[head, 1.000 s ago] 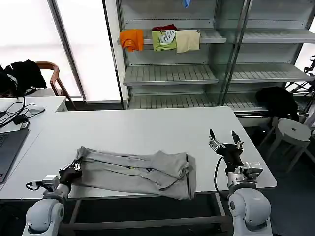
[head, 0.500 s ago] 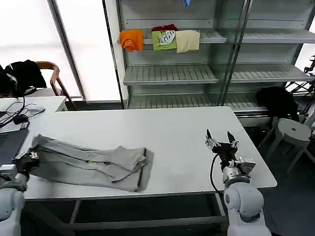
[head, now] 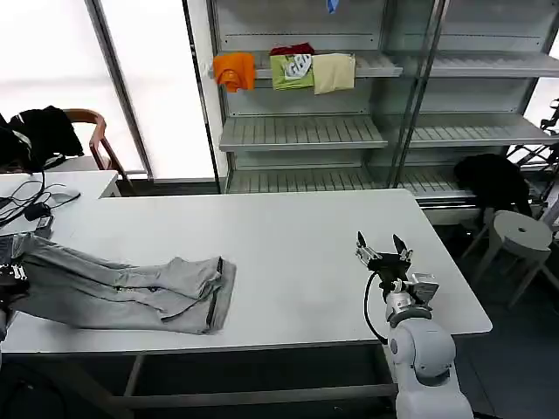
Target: Fold and organize the clothes.
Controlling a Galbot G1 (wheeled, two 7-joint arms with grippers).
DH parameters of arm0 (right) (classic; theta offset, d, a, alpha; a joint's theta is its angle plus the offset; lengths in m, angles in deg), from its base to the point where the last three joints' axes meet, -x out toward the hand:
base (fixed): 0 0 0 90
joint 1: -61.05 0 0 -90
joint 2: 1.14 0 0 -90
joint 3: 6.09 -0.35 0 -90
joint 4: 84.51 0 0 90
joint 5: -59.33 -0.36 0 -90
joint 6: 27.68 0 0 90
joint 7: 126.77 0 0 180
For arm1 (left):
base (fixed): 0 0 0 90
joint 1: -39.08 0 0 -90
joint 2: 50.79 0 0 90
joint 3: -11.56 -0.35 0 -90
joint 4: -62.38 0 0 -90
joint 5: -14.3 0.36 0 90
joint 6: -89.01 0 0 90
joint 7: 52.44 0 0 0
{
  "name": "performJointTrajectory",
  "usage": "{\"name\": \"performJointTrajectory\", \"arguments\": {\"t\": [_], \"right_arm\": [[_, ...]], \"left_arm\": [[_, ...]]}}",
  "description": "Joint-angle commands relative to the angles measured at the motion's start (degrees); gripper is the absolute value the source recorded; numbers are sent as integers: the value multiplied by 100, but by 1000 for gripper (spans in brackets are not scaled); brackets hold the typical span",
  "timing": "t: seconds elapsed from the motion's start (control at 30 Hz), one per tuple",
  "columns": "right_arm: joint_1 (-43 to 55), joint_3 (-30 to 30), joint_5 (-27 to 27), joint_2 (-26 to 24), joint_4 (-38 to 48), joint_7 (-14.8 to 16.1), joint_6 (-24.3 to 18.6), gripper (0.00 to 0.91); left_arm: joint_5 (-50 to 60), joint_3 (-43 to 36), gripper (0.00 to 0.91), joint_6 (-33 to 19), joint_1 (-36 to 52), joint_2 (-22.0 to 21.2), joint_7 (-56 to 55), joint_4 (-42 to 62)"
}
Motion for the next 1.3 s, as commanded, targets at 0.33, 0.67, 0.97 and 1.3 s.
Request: {"name": "performJointTrajectory", "arguments": {"t": [0.33, 0.67, 0.97, 1.3], "right_arm": [[-132, -142, 21, -11, 28, 22, -19, 907], [-193, -262, 14, -29, 121, 33, -87, 907], [-141, -235, 48, -4, 226, 45, -100, 907], [8, -110, 204, -9, 277, 128, -100, 907]], "left_arm": [[712, -2511, 0, 934, -371, -1268, 245, -2851], [963, -3454, 10, 1392, -282, -1687, -36, -2471], [930, -3658, 20, 1493, -177, -1902, -284, -1963], [970, -3801, 161, 1669, -236, -1845, -272, -2069]]}}
